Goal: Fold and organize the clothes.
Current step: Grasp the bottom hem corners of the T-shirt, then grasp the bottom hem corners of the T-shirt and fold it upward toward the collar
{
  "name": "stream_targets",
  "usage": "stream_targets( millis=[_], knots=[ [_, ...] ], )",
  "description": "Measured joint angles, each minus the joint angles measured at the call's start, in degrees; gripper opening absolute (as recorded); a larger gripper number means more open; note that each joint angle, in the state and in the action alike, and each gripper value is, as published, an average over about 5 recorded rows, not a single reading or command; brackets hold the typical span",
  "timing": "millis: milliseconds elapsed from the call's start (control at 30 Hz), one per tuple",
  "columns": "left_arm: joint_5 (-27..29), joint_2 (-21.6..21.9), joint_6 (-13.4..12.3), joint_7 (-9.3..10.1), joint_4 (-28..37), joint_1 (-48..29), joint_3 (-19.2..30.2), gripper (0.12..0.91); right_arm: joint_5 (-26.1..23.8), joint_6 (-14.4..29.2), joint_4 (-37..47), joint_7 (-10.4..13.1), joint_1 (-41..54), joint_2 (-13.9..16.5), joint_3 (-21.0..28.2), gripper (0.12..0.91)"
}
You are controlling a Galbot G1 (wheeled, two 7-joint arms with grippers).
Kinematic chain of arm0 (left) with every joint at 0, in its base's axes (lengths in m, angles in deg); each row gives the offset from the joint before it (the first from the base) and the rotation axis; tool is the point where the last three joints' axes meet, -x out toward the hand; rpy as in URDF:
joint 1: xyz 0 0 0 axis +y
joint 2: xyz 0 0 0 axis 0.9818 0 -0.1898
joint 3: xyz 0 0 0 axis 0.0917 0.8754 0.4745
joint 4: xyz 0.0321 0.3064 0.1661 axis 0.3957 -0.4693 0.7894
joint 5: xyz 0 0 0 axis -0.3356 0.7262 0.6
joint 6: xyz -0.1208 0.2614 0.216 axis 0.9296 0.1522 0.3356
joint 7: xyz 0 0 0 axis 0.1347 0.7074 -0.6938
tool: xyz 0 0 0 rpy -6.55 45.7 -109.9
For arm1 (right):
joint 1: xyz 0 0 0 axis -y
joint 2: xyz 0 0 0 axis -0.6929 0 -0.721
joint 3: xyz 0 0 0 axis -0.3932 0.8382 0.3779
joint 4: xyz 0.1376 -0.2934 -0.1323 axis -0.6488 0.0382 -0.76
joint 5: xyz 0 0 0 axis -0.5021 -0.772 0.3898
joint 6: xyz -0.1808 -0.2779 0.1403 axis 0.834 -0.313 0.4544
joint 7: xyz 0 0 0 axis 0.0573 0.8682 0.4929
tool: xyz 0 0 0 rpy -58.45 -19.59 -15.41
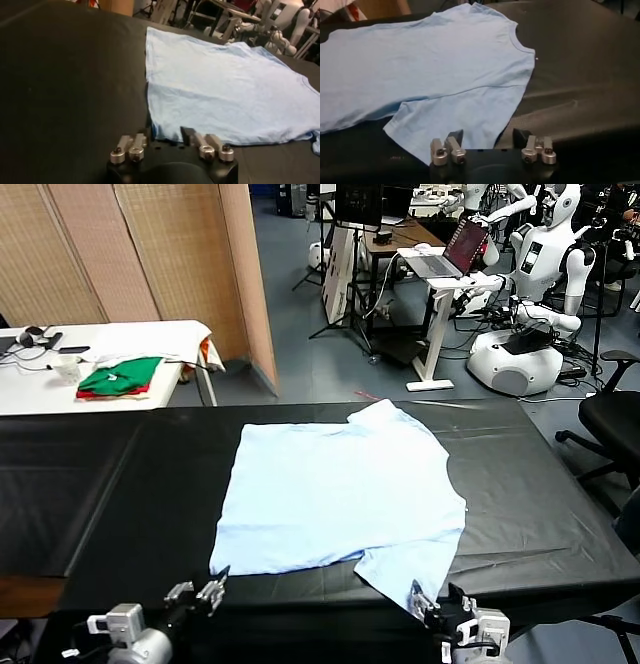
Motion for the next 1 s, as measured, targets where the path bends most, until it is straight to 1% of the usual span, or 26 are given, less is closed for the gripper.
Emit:
stream_targets(
  millis=[33, 67, 100, 233, 367, 500, 633, 767, 867, 1000],
  knots=[
    [-0.03, 0.00, -0.12, 0.12, -0.04, 0.10, -0.02, 0.156, -0.04, 0.14, -0.26, -0.04, -0.23, 0.00, -0.02, 0.174],
    [-0.07, -0.01, -0.26, 0.26, -0.09, 0.19, -0.05, 0.148, -0.08, 0.24, -0.50, -0.09, -0.46, -0.01, -0.03, 0.148],
    [-0.12, -0.05, -0.41, 0.42, -0.15, 0.27, -0.09, 0.151, -0.11, 0.32, -0.76, -0.13, -0.69, -0.03, 0.00, 0.140],
    [0.09, -0.49, -0.90, 0.97, -0.53, 0.56, -0.28, 0.150, -0.14, -0.01, -2.16, -0.21, -1.76, -0.06, 0.37, 0.140],
    [0.42, -1.25, -0.95, 1.68, -1.51, 1.45, -1.11, 0.150, -0.22, -1.70, -3.90, -0.22, -3.13, 0.21, 0.70, 0.140],
    [-0.14, -1.86, -0.95, 2.68, -3.41, 3.40, -2.60, 0.150, -0.39, -2.86, -4.81, -0.14, -4.48, 0.78, 0.57, 0.140],
    [-0.10, -2.30, -1.36, 3.23, -5.98, 6.07, -4.22, 0.150, -0.27, -2.96, -5.39, -0.47, -5.63, 1.31, 0.55, 0.140],
    [-0.02, -2.74, -2.50, 3.40, -8.43, 8.69, -5.57, 0.150, 0.17, -1.43, -5.68, -2.02, -5.55, 1.72, -0.03, 0.140],
    [0.39, -3.23, -3.71, 3.29, -9.66, 9.79, -5.88, 0.150, 1.68, 0.87, -5.49, -3.69, -4.46, 2.39, -1.08, 0.140],
    [1.84, -4.16, -5.75, 2.95, -9.74, 9.17, -5.15, 0.150, 3.28, 4.34, -4.21, -6.00, -1.32, 3.86, -2.80, 0.140]
  ],
)
